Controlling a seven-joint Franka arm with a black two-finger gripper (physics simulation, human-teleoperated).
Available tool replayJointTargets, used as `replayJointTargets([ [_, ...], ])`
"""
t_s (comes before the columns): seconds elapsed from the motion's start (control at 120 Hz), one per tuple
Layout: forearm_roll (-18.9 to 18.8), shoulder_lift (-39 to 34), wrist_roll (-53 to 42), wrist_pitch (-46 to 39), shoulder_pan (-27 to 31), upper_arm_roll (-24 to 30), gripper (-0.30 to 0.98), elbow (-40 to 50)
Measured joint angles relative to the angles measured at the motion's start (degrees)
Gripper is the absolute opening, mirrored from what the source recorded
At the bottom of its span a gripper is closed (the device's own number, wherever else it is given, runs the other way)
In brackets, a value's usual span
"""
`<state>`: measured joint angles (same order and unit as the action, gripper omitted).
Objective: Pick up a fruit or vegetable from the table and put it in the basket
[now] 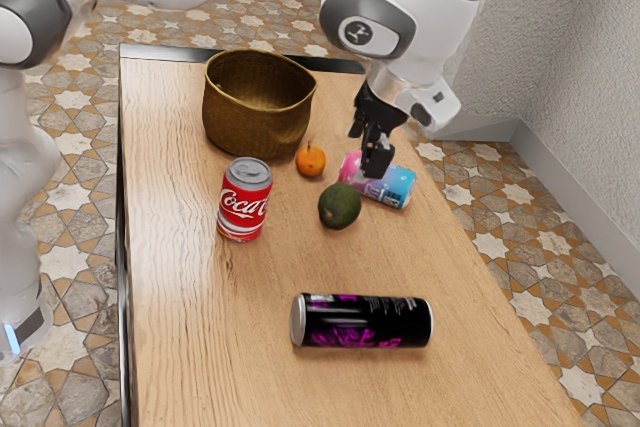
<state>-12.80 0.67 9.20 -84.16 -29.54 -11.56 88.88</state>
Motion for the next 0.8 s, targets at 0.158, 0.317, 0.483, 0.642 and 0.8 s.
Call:
replayJointTargets([
  [0.158, 0.17, -0.41, 0.63, -2.82, -1.19, -0.24, 0.69, 1.07],
  [0.317, 0.67, -0.99, 2.39, -4.05, -4.04, -2.56, 0.69, 2.02],
  [0.483, 4.34, -1.49, 8.49, -4.63, -7.32, -6.11, 0.69, 3.63],
  [0.642, 5.80, -2.79, 16.83, -4.73, -4.86, -8.33, 0.69, 4.59],
  [0.8, 7.28, -2.68, 24.71, -4.82, 9.01, -9.58, 0.69, 6.24],
])
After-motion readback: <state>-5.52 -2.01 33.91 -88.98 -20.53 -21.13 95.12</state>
